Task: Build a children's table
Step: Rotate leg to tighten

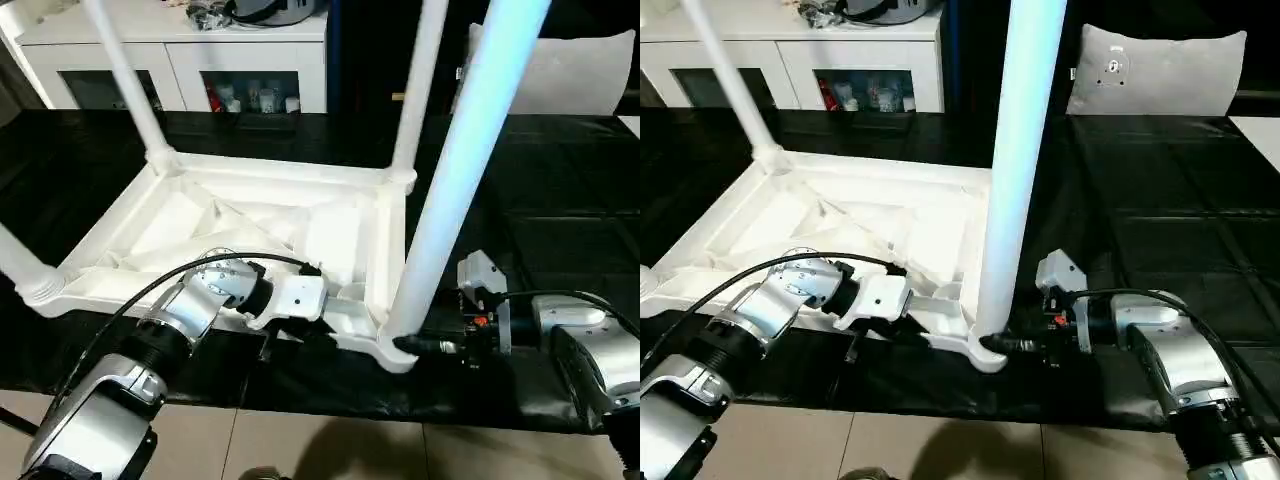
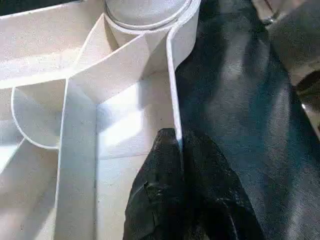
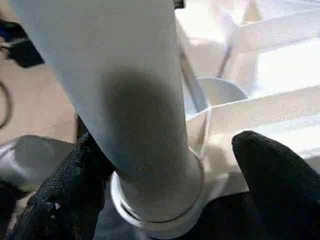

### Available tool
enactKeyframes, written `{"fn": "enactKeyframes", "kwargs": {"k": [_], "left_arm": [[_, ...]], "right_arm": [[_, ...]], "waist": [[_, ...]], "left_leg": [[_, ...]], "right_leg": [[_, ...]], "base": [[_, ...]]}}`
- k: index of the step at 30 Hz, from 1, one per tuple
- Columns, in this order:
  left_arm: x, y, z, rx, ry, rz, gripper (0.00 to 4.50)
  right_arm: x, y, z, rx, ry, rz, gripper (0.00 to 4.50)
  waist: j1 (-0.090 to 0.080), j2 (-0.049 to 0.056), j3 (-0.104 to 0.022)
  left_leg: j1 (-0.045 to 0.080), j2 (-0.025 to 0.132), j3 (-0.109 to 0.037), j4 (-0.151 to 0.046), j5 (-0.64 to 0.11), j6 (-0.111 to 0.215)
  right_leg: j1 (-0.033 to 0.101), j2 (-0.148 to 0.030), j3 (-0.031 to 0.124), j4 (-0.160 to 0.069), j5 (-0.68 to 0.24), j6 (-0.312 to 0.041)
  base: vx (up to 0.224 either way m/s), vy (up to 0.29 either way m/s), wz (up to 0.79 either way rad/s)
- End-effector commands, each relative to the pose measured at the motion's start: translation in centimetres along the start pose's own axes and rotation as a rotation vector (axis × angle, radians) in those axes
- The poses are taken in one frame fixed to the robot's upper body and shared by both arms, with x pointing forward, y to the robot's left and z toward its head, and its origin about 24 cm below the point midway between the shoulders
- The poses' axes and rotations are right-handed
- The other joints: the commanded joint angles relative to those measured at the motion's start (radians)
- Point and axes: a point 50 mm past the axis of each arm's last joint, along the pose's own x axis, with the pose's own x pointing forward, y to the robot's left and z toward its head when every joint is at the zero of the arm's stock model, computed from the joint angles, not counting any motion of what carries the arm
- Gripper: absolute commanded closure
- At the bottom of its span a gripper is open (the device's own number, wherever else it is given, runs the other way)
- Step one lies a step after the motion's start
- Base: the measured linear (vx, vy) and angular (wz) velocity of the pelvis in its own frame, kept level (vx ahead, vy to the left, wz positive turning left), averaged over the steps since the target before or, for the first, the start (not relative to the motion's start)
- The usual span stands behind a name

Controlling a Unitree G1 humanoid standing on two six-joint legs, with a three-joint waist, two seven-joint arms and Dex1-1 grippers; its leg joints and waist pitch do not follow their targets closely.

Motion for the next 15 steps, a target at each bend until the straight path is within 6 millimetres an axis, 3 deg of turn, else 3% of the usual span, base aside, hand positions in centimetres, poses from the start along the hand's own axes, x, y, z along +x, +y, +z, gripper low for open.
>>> {"fn": "enactKeyframes", "kwargs": {"k": [1,15], "left_arm": [[0.96,-1.08,-0.14,0.041,0.033,-0.110,4.50],[0.92,-1.44,-0.41,0.036,0.035,-0.125,4.50]], "right_arm": [[0.10,0.37,0.35,-0.007,-0.005,0.042,0.72],[0.75,1.14,0.09,0.045,-0.021,0.129,1.86]], "waist": [[-0.003,-0.023,-0.065],[-0.001,-0.024,-0.065]], "left_leg": [[0.001,0.078,-0.025,-0.063,-0.083,0.104],[-0.001,0.075,-0.025,-0.063,-0.081,0.098]], "right_leg": [[0.055,-0.106,0.079,-0.067,-0.307,-0.047],[0.056,-0.104,0.075,-0.070,-0.323,-0.032]], "base": [[0.000,0.000,0.00],[0.000,0.000,0.00]]}}
